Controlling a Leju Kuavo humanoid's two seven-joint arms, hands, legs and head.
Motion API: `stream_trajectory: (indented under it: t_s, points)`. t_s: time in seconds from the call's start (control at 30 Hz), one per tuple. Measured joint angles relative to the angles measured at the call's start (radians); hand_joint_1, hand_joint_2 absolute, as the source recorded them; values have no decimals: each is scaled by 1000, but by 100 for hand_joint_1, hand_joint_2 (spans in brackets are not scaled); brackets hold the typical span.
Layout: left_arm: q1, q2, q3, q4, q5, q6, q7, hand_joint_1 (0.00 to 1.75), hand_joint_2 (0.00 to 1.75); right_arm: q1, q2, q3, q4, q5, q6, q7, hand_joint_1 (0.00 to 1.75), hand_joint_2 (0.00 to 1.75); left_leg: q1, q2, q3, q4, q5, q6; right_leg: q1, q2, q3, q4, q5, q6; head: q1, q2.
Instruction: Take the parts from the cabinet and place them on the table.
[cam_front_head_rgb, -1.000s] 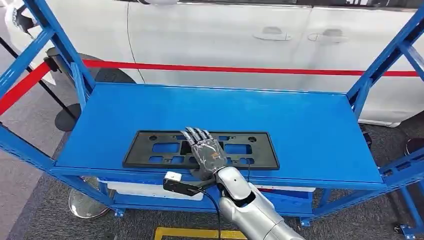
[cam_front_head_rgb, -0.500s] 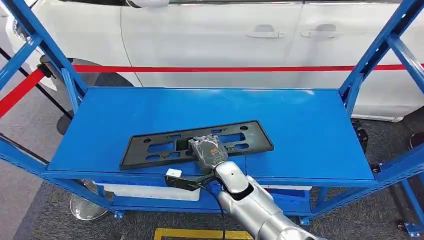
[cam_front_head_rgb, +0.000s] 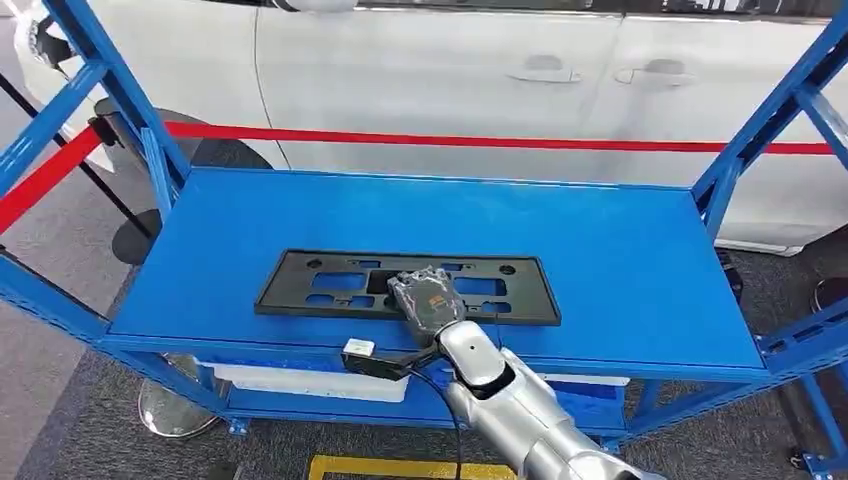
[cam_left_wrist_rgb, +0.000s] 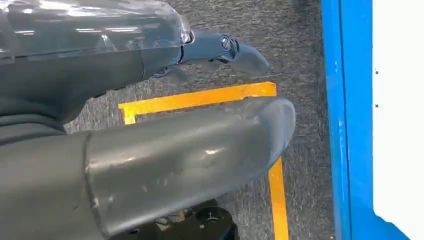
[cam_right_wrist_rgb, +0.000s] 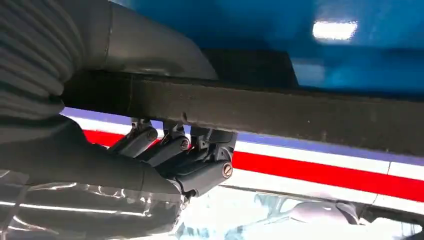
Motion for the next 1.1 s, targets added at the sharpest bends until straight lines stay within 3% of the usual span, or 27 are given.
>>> stream_trajectory:
  t_s: [0.07, 0.1, 0.13, 0.2, 0.23, 0.27, 0.3, 0.33, 0.4, 0.43, 0.47, 0.5, 0.57, 0.6, 0.63, 0.73, 0.77, 0.8, 0.83, 0.9, 0.93, 0.97, 1.0, 1.07, 1.1]
  points:
    - [1, -1, 0, 0, 2, 2, 0, 0, 0, 1, -1, -8, -7, -58, -17, -33, 175, 175, 0, -2, 6, 0, -3, -5, -1, -3, 97, -188, 84, -7, 0, 0]
    - [3, -1, 0, 0, 3, 3, -1, 0, 0, 2, -2, -13, -16, -85, -18, -51, 175, 175, -1, -2, 7, 1, -4, -10, 1, -5, 120, -240, 77, -13, 0, 0]
    - [3, -1, 0, 0, 9, 8, -3, 0, 0, 8, -2, -18, -33, -134, -19, -81, 175, 175, -7, -3, 5, 4, -6, -20, 8, -4, 120, -242, 84, -16, -2, 0]
    - [11, -1, 4, 0, 26, 19, -9, 0, 0, 37, -6, -39, -109, -302, -20, -176, 175, 175, 2, 0, 13, -2, -7, -37, 15, 4, 122, -242, 83, -28, -2, 0]
    - [15, -1, 6, 0, 35, 26, -14, 0, 0, 43, -12, -52, -172, -420, -14, -232, 175, 175, 3, 3, 18, -6, -9, -45, 15, 8, 127, -249, 86, -36, -1, 0]
    - [19, 0, 8, 0, 37, 29, -16, 0, 0, 53, -13, -60, -229, -498, -7, -256, 175, 175, 7, 5, 19, 4, -18, -50, 6, 7, 136, -262, 94, -46, -2, 0]
    - [21, 0, 11, 0, 40, 33, -19, 0, 0, 62, -14, -65, -277, -553, -1, -264, 175, 175, 5, 5, 13, 29, -39, -51, 7, 8, 139, -265, 94, -51, -2, 0]
    - [21, -1, 13, 0, 45, 37, -20, 0, 175, 76, -14, -72, -328, -620, 3, -284, 175, 175, 5, 4, -14, 89, -81, -51, 7, 7, 139, -265, 94, -55, -11, 0]
    - [22, -1, 21, 0, 52, 47, -23, 0, 175, 126, -28, -88, -434, -755, 3, -344, 175, 175, 6, 5, -82, 240, -159, -55, 11, 5, 135, -264, 94, -56, -16, 0]
    - [26, -1, 27, 0, 53, 53, -26, 0, 0, 158, -46, -96, -513, -838, 0, -385, 175, 175, 5, 5, -106, 296, -176, -55, 13, 2, 132, -262, 94, -56, -16, 0]
    - [31, -1, 30, 0, 54, 58, -29, 0, 0, 185, -60, -101, -579, -902, 0, -401, 175, 175, 5, 5, -104, 296, -163, -54, 15, 2, 131, -261, 94, -56, -16, 0]
    - [35, -1, 33, 0, 56, 59, -31, 0, 0, 209, -73, -109, -647, -960, 0, -409, 175, 175, 5, 5, -81, 254, -132, -51, 15, 2, 130, -259, 94, -56, -17, 0]
    - [37, -1, 39, 0, 63, 56, -41, 0, 0, 254, -111, -136, -789, -1047, -4, -431, 175, 175, 3, 5, 9, 77, -42, -40, 17, 1, 130, -254, 91, -52, -17, 0]
    - [37, -1, 44, 0, 66, 52, -49, 0, 0, 273, -129, -151, -852, -1073, -5, -444, 175, 175, 0, 4, 37, 12, -39, -32, 17, -1, 127, -251, 89, -48, -16, 0]
    - [36, -1, 48, 0, 67, 48, -56, 0, 0, 290, -144, -163, -899, -1094, -4, -454, 175, 175, -6, 4, 45, -2, -42, -29, 24, -1, 120, -244, 88, -43, -16, 0]
    - [43, -1, 60, 0, 80, 37, -66, 0, 0, 361, -180, -207, -1018, -1158, 3, -475, 175, 175, -12, 2, 38, 1, -37, -18, 16, -1, 119, -252, 95, -26, -16, 0]
    - [43, -2, 66, 0, 89, 40, -62, 0, 0, 389, -189, -226, -1052, -1172, -2, -480, 175, 175, 0, 4, 43, -14, -27, -4, 18, -1, 117, -248, 88, -17, -16, 0]
    - [42, -4, 71, 0, 89, 51, -54, 0, 0, 406, -196, -239, -1073, -1176, -6, -486, 175, 175, -2, 5, 44, -18, -24, 1, 15, 0, 113, -233, 75, -12, -15, 0]
    - [40, -4, 77, 0, 87, 69, -41, 0, 0, 423, -202, -252, -1093, -1178, -11, -491, 175, 175, -2, 6, 41, -18, -23, 8, 13, 0, 85, -176, 35, -8, -11, 0]
    - [41, -5, 80, 0, 87, 86, -29, 0, 0, 454, -212, -267, -1117, -1181, -16, -495, 175, 175, -3, 7, 39, -17, -24, 9, 7, 0, 8, -15, -41, 1, -10, 0]
    - [41, -5, 83, 0, 89, 88, -29, 0, 0, 469, -217, -274, -1126, -1183, -15, -495, 175, 175, -3, 7, 39, -17, -24, 9, 5, 0, -24, 49, -59, 4, -9, 0]
    - [41, -5, 87, 0, 93, 88, -28, 0, 0, 489, -222, -281, -1135, -1192, -10, -491, 175, 175, -2, 7, 40, -15, -23, 9, 1, -1, -34, 67, -51, 7, -9, 0]
    - [40, -5, 92, 0, 98, 88, -25, 0, 0, 511, -225, -288, -1143, -1197, -4, -490, 175, 175, -2, 6, 40, -13, -23, 8, -3, -1, -18, 30, -20, 10, -8, 0]
    - [40, -8, 101, 0, 105, 91, -18, 0, 0, 555, -230, -299, -1155, -1201, 11, -502, 175, 175, -1, 1, 41, -6, -29, 1, -10, -3, 69, -143, 71, 10, -6, 0]
    - [41, -9, 104, 0, 106, 92, -15, 0, 0, 576, -232, -303, -1162, -1201, 21, -516, 175, 175, -1, -1, 39, -1, -34, -5, -12, -5, 107, -224, 93, 8, -5, 0]
